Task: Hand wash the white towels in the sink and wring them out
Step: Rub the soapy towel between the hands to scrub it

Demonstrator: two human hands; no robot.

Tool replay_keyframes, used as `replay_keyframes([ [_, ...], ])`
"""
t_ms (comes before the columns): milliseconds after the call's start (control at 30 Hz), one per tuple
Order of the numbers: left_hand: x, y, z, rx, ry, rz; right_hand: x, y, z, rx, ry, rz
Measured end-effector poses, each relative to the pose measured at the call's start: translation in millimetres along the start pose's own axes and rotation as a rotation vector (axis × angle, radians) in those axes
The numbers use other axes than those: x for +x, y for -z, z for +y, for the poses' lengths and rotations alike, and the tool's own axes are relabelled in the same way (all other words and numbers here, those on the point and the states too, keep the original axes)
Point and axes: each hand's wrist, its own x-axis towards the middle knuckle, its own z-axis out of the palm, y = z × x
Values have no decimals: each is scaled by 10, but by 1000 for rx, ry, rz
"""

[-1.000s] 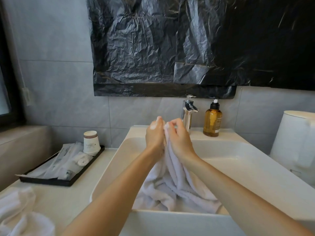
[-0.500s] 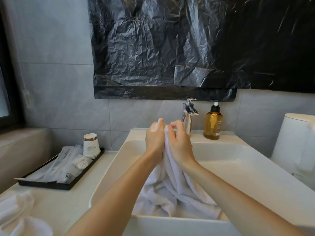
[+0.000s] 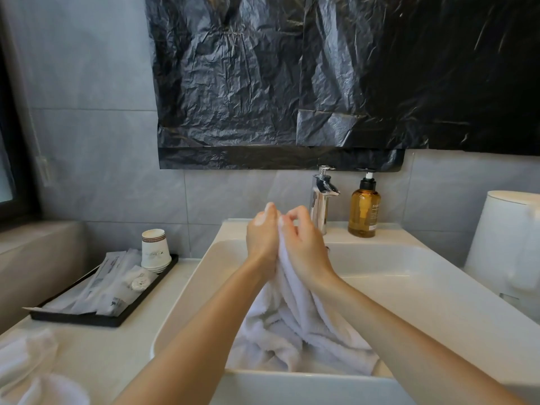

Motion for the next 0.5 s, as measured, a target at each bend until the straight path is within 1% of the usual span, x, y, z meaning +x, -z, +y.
replay_keyframes([
  [33,15,17,-6,-7,14,19,-30,-12,15,-11,37,-49],
  [67,10,15,-7,-20,37,12,6,5,19,-7,21,-43],
  [133,-51,-37,4,-70,68,-50,163,54,16,45,-106,64],
  [167,-70,-56,-4,-74,69,-71,197,67,19,54,-156,94],
  [200,-78,-62,0,-68,77,-71,169,63,26,54,-157,91],
  [233,-58,-42,1,-54,78,-49,112,41,27,52,-125,59],
  [300,1,18,-3,-40,62,7,-5,-8,38,45,-42,-56],
  [333,11,31,-4,-39,54,7,11,-7,52,48,-32,-71],
  [367,-4,23,7,-42,58,-22,98,6,63,66,-70,-42],
  [433,-65,-40,-1,-20,73,-125,251,67,60,91,-198,71],
  [467,-85,-59,-6,-1,72,-141,256,74,80,88,-216,103],
  [500,-85,-58,7,10,74,-130,206,69,72,71,-193,101],
])
